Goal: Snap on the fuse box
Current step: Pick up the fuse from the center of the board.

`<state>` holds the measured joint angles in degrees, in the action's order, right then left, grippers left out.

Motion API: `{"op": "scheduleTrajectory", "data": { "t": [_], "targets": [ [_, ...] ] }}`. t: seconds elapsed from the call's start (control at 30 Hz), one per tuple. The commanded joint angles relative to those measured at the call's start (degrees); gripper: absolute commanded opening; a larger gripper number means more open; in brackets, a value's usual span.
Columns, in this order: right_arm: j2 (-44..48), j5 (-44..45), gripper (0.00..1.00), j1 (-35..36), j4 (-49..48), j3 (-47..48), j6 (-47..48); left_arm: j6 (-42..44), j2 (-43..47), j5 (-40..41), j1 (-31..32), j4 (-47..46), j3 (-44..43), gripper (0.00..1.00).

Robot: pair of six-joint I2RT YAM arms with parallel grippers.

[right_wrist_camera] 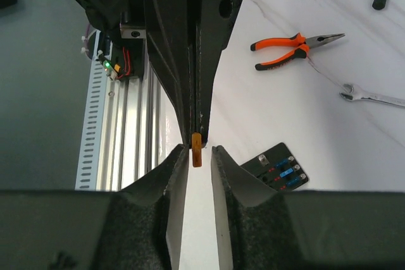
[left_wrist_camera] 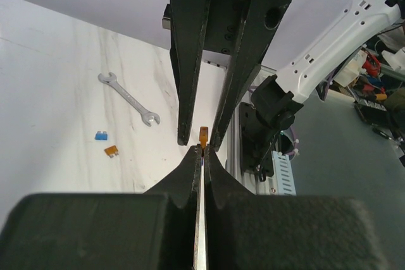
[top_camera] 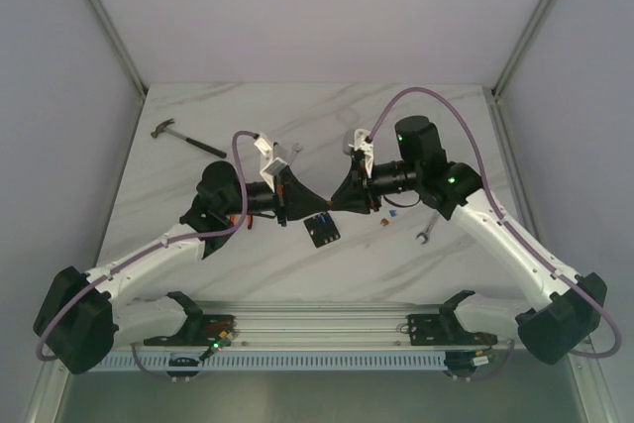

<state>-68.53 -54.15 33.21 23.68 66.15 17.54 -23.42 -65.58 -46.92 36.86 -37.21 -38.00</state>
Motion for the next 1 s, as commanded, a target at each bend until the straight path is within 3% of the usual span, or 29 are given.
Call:
{"op": "scheduleTrajectory", "data": {
  "t": [0.0, 0.13, 0.4, 0.63, 0.73, 0.97],
  "targets": [
    [-0.51, -2.31, 0.25, -0.21, 0.92, 1.5, 1.16, 1.52, -0.23, -2.1, 0.36, -0.51, -1.71, 0.0],
    [-0.25, -2.54, 0.18, -0.22, 0.87, 1.44, 1.27, 2.21, -0.33, -2.06, 0.45, 0.55, -1.58, 0.0],
    [-0.89, -4.64, 0.22, -0.18, 0.89, 1.61, 0.99, 2.59, -0.48, -2.61, 0.58, 0.98, -1.56, 0.0],
    [-1.13, -4.37, 0.0, -0.18, 1.73, 1.39, 1.09, 2.6, -0.22, -2.1, 0.68, 1.0, -1.49, 0.0],
    [-1.25, -2.88, 0.0, -0.2, 1.9, 1.06, 0.69, 2.73, 0.0, -0.88, 0.62, 1.77, -1.25, 0.0],
    [-0.7, 8.78, 0.0, 0.87, -0.72, -1.46, -6.39, -1.09, 2.64, 11.47, 0.67, 5.15, 4.02, 0.23]
  ]
}}
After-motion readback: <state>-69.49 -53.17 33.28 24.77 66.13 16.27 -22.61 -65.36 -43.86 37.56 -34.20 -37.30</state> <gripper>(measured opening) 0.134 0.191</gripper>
